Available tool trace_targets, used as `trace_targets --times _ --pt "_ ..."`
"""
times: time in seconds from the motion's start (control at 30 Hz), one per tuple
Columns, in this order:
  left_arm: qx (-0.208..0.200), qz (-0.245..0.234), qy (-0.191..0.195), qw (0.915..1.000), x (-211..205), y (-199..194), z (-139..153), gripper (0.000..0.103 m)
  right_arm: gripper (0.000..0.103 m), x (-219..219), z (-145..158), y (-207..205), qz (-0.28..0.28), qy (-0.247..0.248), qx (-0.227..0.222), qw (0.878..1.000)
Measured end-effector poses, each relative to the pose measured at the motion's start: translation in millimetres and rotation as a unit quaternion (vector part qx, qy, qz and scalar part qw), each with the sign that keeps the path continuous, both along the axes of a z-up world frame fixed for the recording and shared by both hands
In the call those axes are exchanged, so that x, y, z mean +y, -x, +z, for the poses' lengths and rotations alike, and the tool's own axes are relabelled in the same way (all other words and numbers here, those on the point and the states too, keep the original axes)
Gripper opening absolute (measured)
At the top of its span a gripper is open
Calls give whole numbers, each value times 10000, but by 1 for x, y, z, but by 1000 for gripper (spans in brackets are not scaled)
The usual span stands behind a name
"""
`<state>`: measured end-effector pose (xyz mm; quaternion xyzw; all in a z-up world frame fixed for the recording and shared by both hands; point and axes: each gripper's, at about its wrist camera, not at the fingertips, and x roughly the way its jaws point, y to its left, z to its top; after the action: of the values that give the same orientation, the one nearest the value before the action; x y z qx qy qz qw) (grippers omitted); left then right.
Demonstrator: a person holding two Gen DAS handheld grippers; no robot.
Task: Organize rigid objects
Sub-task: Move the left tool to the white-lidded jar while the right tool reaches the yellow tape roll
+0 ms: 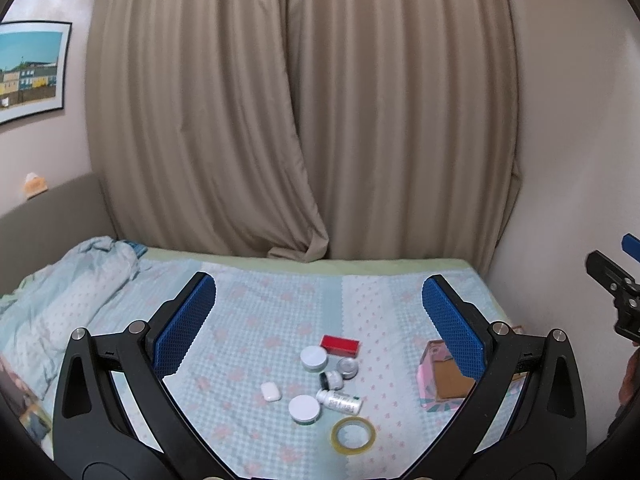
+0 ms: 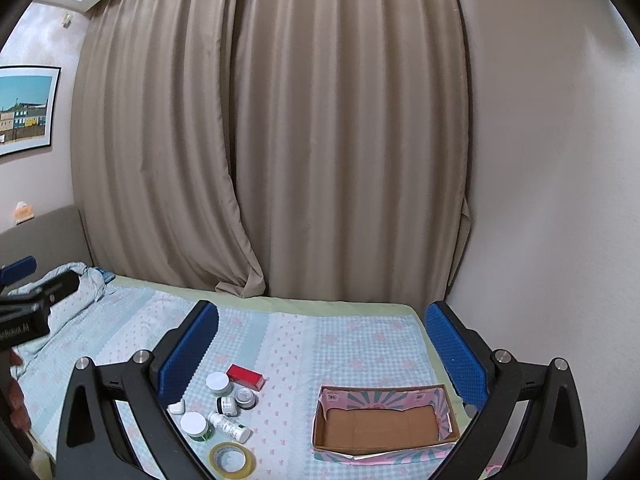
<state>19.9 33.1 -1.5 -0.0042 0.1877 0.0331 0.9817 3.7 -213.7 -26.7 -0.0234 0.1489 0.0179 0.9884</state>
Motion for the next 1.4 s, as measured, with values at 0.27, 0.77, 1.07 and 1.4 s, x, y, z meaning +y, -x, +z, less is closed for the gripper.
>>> trace_targets --times 0.27,0.77,1.07,1.4 --pt "785 -99 -201 9967 27 -28 -46 103 103 13 -44 -18 555 43 576 9968" --pt "2352 -2018 -481 9496 97 -127 -199 102 103 111 -175 -56 -62 -67 2298 9732" --pt "2975 -3005 -810 9026 92 -185 -307 102 103 147 -268 -81 -888 -565 2807 9540" --pt "3513 -3426 -930 8664 68 -213 -433 102 103 184 -397 -114 -981 -276 3602 9273"
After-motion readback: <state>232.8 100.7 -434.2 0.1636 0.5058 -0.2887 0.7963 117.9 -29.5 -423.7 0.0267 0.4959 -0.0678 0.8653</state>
